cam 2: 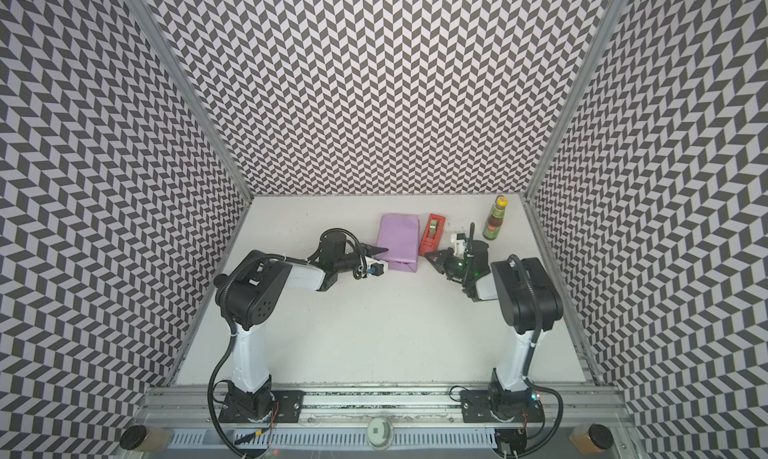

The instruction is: Wrap the gift box in paper

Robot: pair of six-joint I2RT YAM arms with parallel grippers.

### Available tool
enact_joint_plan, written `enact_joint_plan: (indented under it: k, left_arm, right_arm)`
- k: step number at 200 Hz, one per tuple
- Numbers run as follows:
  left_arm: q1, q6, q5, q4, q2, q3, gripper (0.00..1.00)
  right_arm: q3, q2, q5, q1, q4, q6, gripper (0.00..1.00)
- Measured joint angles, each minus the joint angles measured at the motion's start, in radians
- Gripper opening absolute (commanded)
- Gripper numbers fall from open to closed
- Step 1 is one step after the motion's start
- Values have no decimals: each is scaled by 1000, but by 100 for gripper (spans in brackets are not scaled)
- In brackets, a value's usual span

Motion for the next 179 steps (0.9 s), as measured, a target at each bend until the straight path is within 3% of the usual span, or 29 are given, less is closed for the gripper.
enact_joint_plan:
  k: [78,179]
  left_arm:
    - [0,0,0,0,0,0,41]
    - [0,0,0,0,0,0,41]
  right_arm:
    - [98,0,183,36,-243,-182,0]
    - [157,4,381,92,-431,-261,0]
